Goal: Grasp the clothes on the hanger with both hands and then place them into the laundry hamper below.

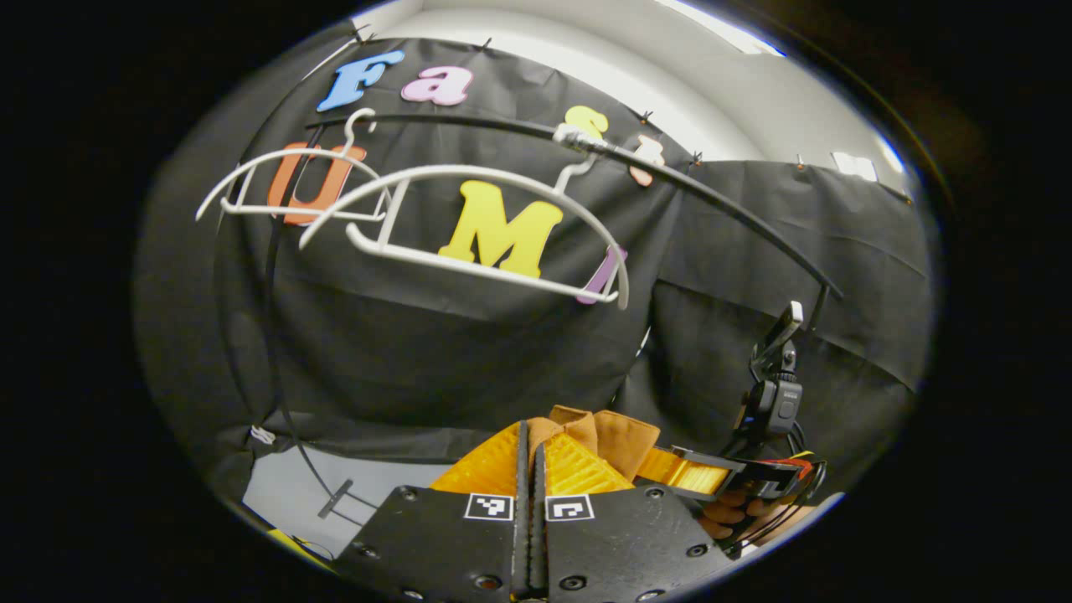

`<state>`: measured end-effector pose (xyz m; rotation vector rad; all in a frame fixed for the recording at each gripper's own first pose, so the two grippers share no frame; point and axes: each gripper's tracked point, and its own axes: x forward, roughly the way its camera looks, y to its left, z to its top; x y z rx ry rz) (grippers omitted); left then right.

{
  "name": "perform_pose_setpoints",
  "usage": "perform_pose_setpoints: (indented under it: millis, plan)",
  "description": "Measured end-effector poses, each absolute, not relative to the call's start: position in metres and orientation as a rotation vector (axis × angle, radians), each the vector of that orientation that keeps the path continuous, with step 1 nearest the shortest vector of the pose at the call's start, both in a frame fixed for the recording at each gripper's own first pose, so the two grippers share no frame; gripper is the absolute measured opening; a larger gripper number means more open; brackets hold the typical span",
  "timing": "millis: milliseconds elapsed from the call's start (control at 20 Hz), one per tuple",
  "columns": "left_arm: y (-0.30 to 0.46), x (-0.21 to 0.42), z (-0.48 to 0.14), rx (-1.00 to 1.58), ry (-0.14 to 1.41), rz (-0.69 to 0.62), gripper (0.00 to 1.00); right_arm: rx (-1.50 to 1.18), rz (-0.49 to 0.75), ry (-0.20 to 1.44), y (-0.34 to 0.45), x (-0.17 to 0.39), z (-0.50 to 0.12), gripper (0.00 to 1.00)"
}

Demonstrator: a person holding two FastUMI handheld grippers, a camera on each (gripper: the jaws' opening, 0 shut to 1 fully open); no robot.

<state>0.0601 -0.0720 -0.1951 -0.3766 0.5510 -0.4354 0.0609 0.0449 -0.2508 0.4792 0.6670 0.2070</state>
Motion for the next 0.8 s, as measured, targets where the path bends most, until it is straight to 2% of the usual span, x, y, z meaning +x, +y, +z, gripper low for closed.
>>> perform_pose_setpoints:
  millis: [100, 150, 250, 350, 450, 500, 550, 650, 700, 750, 800]
  plan:
    - [-0.079, 0.053, -0.245, -0.371, 0.664, -0.412, 0.07, 0.434, 0.148, 0.795, 0.036, 0.052, -0.305, 0.07]
    - [-0.076, 0.048, -0.276, -0.327, 0.741, -0.377, 0.0, 0.386, 0.105, 0.874, 0.029, 0.045, -0.333, 0.07]
    - [-0.067, 0.027, -0.323, -0.233, 0.886, -0.341, 0.0, 0.263, 0.049, 1.029, 0.018, 0.031, -0.385, 0.07]
    - [-0.069, 0.016, -0.334, -0.19, 0.932, -0.324, 0.09, 0.215, 0.055, 1.121, 0.013, 0.007, -0.407, 0.1]
    - [-0.06, 0.006, -0.339, -0.155, 0.95, -0.311, 0.58, 0.208, 0.031, 1.121, 0.008, -0.001, -0.406, 0.3]
    - [-0.056, 0.0, -0.343, -0.141, 0.947, -0.307, 0.69, 0.199, 0.013, 1.108, 0.002, 0.0, -0.402, 0.43]
    - [-0.053, -0.005, -0.341, -0.133, 0.941, -0.3, 0.8, 0.195, -0.005, 1.087, -0.005, 0.001, -0.395, 0.48]
    - [-0.049, -0.011, -0.332, -0.135, 0.926, -0.293, 0.82, 0.188, -0.037, 1.039, -0.014, -0.003, -0.376, 0.55]
    - [-0.047, -0.014, -0.325, -0.134, 0.92, -0.289, 0.71, 0.18, -0.055, 1.013, -0.018, -0.012, -0.362, 0.63]
    - [-0.044, -0.018, -0.317, -0.128, 0.912, -0.289, 0.96, 0.172, -0.07, 0.99, -0.021, -0.02, -0.346, 0.66]
    - [-0.041, -0.022, -0.311, -0.115, 0.904, -0.284, 0.91, 0.168, -0.086, 0.966, -0.025, -0.026, -0.335, 0.67]
